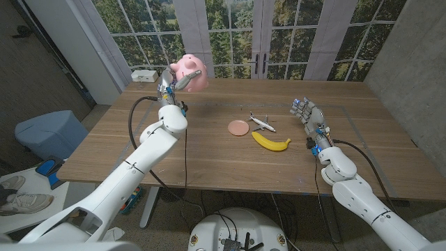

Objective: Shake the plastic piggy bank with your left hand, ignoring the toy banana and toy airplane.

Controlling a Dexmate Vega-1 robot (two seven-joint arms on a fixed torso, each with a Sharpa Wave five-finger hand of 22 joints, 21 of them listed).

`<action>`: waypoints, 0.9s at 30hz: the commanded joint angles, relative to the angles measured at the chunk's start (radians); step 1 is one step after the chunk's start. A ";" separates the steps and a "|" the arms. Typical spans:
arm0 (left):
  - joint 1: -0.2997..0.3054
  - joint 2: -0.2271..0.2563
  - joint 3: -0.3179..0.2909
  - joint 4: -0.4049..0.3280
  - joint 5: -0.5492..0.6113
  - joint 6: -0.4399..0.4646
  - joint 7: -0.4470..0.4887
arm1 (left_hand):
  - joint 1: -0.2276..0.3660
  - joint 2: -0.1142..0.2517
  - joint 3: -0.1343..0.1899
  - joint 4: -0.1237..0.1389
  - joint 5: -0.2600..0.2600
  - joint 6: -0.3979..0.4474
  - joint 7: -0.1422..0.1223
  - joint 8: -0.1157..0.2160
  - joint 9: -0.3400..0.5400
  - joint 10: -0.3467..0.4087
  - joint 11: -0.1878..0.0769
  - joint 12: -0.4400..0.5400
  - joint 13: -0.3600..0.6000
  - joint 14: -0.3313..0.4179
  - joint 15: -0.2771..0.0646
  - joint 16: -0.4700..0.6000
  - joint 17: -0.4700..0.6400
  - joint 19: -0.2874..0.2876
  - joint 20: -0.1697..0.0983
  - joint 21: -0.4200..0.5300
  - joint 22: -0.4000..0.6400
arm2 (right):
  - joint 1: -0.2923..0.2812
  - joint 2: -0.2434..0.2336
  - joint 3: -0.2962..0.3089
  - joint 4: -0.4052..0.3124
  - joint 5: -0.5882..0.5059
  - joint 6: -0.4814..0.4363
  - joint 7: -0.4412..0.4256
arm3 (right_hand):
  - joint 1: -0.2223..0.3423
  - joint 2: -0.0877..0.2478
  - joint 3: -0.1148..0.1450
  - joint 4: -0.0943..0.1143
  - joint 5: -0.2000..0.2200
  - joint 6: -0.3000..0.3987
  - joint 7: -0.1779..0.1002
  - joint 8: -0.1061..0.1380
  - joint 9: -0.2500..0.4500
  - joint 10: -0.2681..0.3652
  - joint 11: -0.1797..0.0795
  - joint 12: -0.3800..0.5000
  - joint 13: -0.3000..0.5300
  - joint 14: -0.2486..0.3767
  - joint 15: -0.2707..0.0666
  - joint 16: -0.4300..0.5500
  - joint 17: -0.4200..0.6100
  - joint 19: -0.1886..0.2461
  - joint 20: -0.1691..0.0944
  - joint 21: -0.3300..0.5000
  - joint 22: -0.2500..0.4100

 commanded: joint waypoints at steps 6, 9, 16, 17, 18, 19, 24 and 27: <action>-0.032 0.092 -0.017 0.022 -0.136 -0.078 -0.245 | 0.441 0.441 0.025 0.006 0.171 0.403 -0.182 0.129 0.016 0.460 -0.418 0.001 0.338 0.354 -0.403 -0.004 0.216 -0.042 -0.092 0.010 0.003 | 0.005 0.003 -0.001 0.002 -0.005 -0.004 -0.009 | -0.003 0.003 0.003 -0.009 0.005 0.009 0.001 -0.002 0.004 0.012 -0.001 -0.001 0.005 0.002 0.001 0.000 -0.002 0.010 0.000 -0.008 0.004; -0.042 0.117 -0.014 0.050 -0.158 -0.148 -0.310 | 0.440 0.441 0.025 0.006 0.171 0.401 -0.182 0.129 0.015 0.460 -0.416 -0.001 0.338 0.354 -0.403 -0.006 0.217 -0.044 -0.092 0.010 0.003 | 0.007 0.004 -0.001 0.004 -0.006 -0.004 -0.010 | -0.003 0.003 0.003 -0.009 0.005 0.009 0.000 -0.002 0.004 0.012 -0.001 -0.001 0.006 0.002 0.003 -0.001 -0.002 0.010 -0.001 -0.009 0.004; -0.082 0.177 0.011 0.103 -0.186 -0.266 -0.465 | 0.439 0.442 0.026 0.006 0.173 0.398 -0.179 0.129 0.016 0.458 -0.416 -0.003 0.342 0.353 -0.404 -0.009 0.220 -0.047 -0.094 0.011 0.003 | 0.011 0.007 -0.003 0.009 -0.007 -0.005 -0.011 | -0.003 0.003 0.003 -0.009 0.005 0.009 0.000 -0.002 0.004 0.011 -0.002 -0.002 0.006 0.002 0.001 -0.001 -0.002 0.011 0.000 -0.010 0.004; -0.088 0.183 0.015 0.113 -0.187 -0.285 -0.485 | 0.439 0.442 0.026 0.006 0.173 0.399 -0.179 0.129 0.016 0.459 -0.416 -0.004 0.342 0.352 -0.404 -0.009 0.220 -0.049 -0.093 0.011 0.003 | 0.012 0.008 -0.004 0.010 -0.006 -0.005 -0.011 | -0.003 0.003 0.003 -0.009 0.005 0.009 0.000 -0.003 0.004 0.011 -0.002 -0.002 0.006 0.002 0.002 -0.001 -0.002 0.011 0.000 -0.010 0.004; -0.095 0.190 0.019 0.121 -0.192 -0.302 -0.509 | 0.439 0.443 0.027 0.006 0.173 0.399 -0.179 0.129 0.016 0.459 -0.415 -0.005 0.342 0.352 -0.404 -0.010 0.221 -0.050 -0.093 0.011 0.003 | 0.012 0.008 -0.004 0.010 -0.006 -0.005 -0.010 | -0.003 0.003 0.003 -0.009 0.005 0.009 0.000 -0.002 0.004 0.012 -0.001 -0.001 0.006 0.001 0.002 -0.001 -0.002 0.011 0.000 -0.010 0.004; -0.102 0.196 0.022 0.131 -0.199 -0.321 -0.536 | 0.439 0.443 0.027 0.006 0.173 0.399 -0.179 0.130 0.016 0.459 -0.414 -0.005 0.344 0.352 -0.404 -0.010 0.221 -0.052 -0.094 0.011 0.003 | 0.013 0.008 -0.004 0.010 -0.007 -0.006 -0.012 | -0.003 0.003 0.003 -0.009 0.005 0.009 0.001 -0.002 0.004 0.012 -0.001 -0.002 0.006 0.001 0.002 -0.002 -0.002 0.011 0.000 -0.011 0.004; -0.128 0.206 0.023 0.174 -0.268 -0.398 -0.660 | 0.439 0.444 0.027 0.006 0.173 0.400 -0.177 0.130 0.015 0.459 -0.411 -0.006 0.345 0.351 -0.404 -0.012 0.223 -0.057 -0.091 0.012 0.003 | 0.014 0.009 -0.004 0.013 -0.009 -0.005 -0.014 | -0.003 0.003 0.003 -0.009 0.005 0.008 0.000 -0.003 0.004 0.012 -0.003 -0.002 0.006 0.002 0.000 -0.002 -0.002 0.011 0.000 -0.012 0.004; -0.145 0.206 0.020 0.202 -0.325 -0.435 -0.742 | 0.440 0.444 0.028 0.005 0.173 0.401 -0.178 0.130 0.014 0.459 -0.412 -0.007 0.346 0.351 -0.404 -0.013 0.225 -0.059 -0.090 0.013 0.004 | 0.017 0.010 -0.005 0.014 -0.009 -0.006 -0.015 | -0.003 0.003 0.003 -0.009 0.005 0.009 0.000 -0.002 0.004 0.012 -0.002 -0.002 0.006 0.002 0.002 -0.002 -0.002 0.011 0.000 -0.013 0.004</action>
